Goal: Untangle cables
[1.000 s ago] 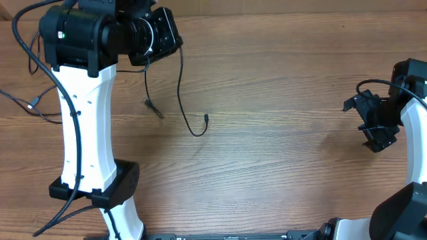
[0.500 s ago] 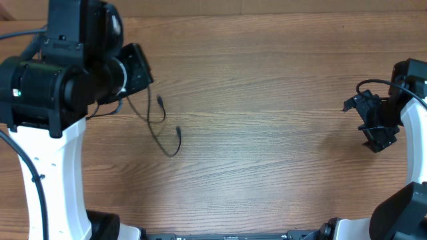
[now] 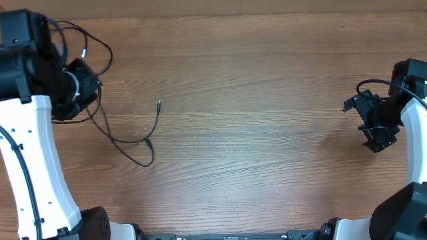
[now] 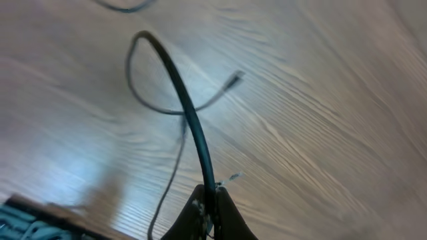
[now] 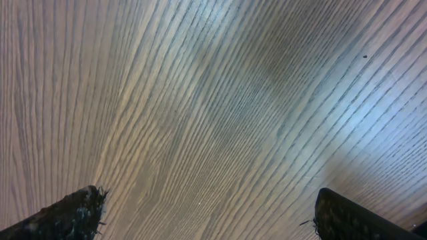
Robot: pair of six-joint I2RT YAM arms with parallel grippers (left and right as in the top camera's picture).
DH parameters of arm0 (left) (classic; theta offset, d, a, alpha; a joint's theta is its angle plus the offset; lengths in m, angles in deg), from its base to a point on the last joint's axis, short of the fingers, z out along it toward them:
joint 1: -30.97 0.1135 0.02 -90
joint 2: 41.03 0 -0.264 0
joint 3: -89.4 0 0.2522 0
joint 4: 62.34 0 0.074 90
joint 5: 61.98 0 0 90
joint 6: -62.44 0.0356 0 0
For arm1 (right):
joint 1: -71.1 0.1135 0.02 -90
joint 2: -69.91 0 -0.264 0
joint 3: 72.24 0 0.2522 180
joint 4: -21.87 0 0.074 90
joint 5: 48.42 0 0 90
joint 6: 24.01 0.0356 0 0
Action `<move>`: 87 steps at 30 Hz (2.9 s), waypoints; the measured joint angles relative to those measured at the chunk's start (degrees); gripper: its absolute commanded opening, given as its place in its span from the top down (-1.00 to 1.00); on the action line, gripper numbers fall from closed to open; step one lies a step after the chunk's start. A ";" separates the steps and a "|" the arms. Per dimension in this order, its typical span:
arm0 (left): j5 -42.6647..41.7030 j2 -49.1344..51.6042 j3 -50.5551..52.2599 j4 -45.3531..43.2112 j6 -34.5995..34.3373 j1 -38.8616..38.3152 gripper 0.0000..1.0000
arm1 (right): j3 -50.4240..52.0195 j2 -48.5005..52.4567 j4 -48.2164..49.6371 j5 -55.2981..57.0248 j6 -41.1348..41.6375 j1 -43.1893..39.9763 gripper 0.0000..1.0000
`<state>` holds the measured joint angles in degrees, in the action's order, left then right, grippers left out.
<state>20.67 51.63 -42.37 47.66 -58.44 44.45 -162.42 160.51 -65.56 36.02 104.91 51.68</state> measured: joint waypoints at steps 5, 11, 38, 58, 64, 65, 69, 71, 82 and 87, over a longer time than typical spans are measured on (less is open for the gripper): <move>3.69 0.00 5.07 -1.27 0.04 7.96 0.92 | 0.00 0.00 -0.02 0.00 0.02 0.00 -1.00; 7.63 0.00 11.52 -5.49 0.02 14.43 0.91 | 0.00 0.00 -0.02 0.00 -0.02 0.00 -1.00; 19.50 0.55 33.42 -41.97 0.35 29.05 0.91 | 0.00 0.00 -0.02 0.00 0.02 0.00 -1.00; 20.04 12.72 33.46 -60.35 7.15 38.32 0.87 | 0.00 0.00 -0.02 0.00 -0.02 0.00 -1.00; 20.06 12.87 33.51 -66.82 11.02 38.32 0.44 | 0.00 0.00 -0.04 -0.02 -0.02 0.00 -1.00; 20.06 12.87 33.51 -67.45 11.65 38.32 0.20 | 0.00 0.00 -0.02 0.00 -0.02 0.00 -1.00; 20.04 12.87 33.51 -69.35 12.33 38.32 -0.15 | 0.00 0.00 -0.02 0.00 0.00 0.00 -1.00; 20.04 12.87 33.51 -69.44 12.59 38.32 -0.17 | 0.00 0.00 -0.02 0.02 0.00 0.00 -1.00; 8.92 12.87 33.51 -69.35 16.04 37.97 0.00 | 0.00 0.00 0.00 0.00 -0.02 0.00 -1.00; 6.82 12.87 33.51 -67.52 19.78 36.17 -0.15 | 0.00 0.00 -0.04 0.00 0.00 0.00 -1.00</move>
<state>27.48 64.50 -8.87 -19.85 -38.65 80.62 -162.42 160.51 -65.60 36.02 104.91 51.68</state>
